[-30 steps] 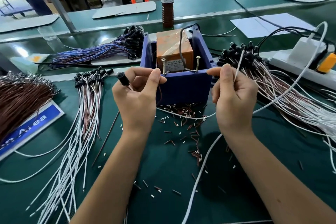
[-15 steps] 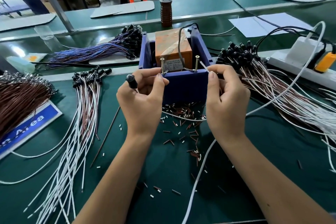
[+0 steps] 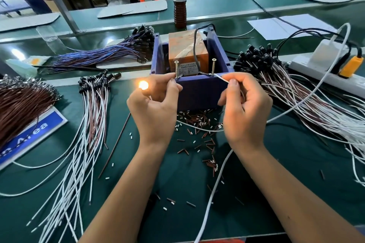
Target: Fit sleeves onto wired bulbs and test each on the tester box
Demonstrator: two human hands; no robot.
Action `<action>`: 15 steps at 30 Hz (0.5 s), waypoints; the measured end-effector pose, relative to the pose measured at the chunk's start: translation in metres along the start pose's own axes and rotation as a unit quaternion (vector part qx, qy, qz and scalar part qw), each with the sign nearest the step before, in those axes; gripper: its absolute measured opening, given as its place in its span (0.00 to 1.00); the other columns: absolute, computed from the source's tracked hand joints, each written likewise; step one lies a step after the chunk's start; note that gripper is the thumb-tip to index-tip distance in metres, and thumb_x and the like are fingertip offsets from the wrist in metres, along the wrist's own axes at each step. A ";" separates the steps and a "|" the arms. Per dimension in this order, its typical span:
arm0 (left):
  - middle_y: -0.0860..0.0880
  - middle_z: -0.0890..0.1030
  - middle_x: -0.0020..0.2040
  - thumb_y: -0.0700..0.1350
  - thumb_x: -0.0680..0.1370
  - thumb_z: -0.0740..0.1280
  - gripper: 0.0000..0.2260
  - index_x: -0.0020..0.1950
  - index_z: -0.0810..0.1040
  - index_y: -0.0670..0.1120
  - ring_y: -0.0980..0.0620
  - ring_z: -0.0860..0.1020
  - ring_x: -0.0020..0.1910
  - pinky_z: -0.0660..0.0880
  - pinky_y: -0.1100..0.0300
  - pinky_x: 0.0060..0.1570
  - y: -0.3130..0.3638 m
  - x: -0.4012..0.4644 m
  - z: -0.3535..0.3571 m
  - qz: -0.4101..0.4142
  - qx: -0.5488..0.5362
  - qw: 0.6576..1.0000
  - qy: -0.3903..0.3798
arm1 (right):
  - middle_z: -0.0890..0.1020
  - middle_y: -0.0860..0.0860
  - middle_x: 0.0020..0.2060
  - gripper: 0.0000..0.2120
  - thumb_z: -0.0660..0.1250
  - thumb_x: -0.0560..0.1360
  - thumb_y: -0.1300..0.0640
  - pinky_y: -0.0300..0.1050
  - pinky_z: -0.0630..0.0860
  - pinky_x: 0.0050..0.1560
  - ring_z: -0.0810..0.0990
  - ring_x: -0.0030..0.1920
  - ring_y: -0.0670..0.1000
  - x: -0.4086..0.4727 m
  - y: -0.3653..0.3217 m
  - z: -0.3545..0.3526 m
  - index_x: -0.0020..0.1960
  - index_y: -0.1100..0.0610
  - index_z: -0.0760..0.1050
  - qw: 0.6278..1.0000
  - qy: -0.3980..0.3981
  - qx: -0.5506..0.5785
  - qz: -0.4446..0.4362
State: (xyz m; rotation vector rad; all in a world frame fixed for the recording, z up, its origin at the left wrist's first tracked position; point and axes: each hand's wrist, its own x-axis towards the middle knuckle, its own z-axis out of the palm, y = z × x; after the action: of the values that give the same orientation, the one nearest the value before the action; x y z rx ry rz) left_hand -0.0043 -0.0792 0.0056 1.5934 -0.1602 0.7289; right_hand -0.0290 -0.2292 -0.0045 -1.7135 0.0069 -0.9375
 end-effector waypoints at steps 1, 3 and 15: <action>0.48 0.86 0.39 0.37 0.79 0.70 0.04 0.50 0.84 0.44 0.52 0.85 0.38 0.80 0.60 0.43 0.000 0.000 0.000 -0.003 -0.001 1.000 0.000 | 0.80 0.47 0.31 0.11 0.60 0.84 0.63 0.35 0.69 0.34 0.78 0.30 0.46 0.000 0.000 0.000 0.52 0.57 0.81 1.000 -0.002 0.005 0.002; 0.48 0.86 0.39 0.37 0.79 0.70 0.04 0.50 0.84 0.43 0.54 0.85 0.38 0.79 0.62 0.43 0.001 -0.001 0.000 -0.006 -0.003 1.000 -0.002 | 0.81 0.47 0.31 0.11 0.60 0.84 0.63 0.34 0.69 0.34 0.79 0.31 0.46 -0.001 0.001 0.001 0.52 0.56 0.81 1.000 -0.008 0.012 0.009; 0.50 0.86 0.39 0.35 0.80 0.70 0.04 0.50 0.84 0.41 0.52 0.85 0.37 0.80 0.58 0.40 0.007 -0.002 -0.002 -0.003 -0.005 1.000 0.004 | 0.82 0.49 0.32 0.10 0.61 0.83 0.63 0.41 0.70 0.32 0.77 0.29 0.48 0.000 0.005 0.001 0.52 0.54 0.80 0.998 -0.031 0.035 0.043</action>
State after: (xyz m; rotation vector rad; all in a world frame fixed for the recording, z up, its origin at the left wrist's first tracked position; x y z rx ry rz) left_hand -0.0105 -0.0795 0.0102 1.5808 -0.1532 0.7273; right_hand -0.0261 -0.2302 -0.0086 -1.6627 0.0063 -0.8128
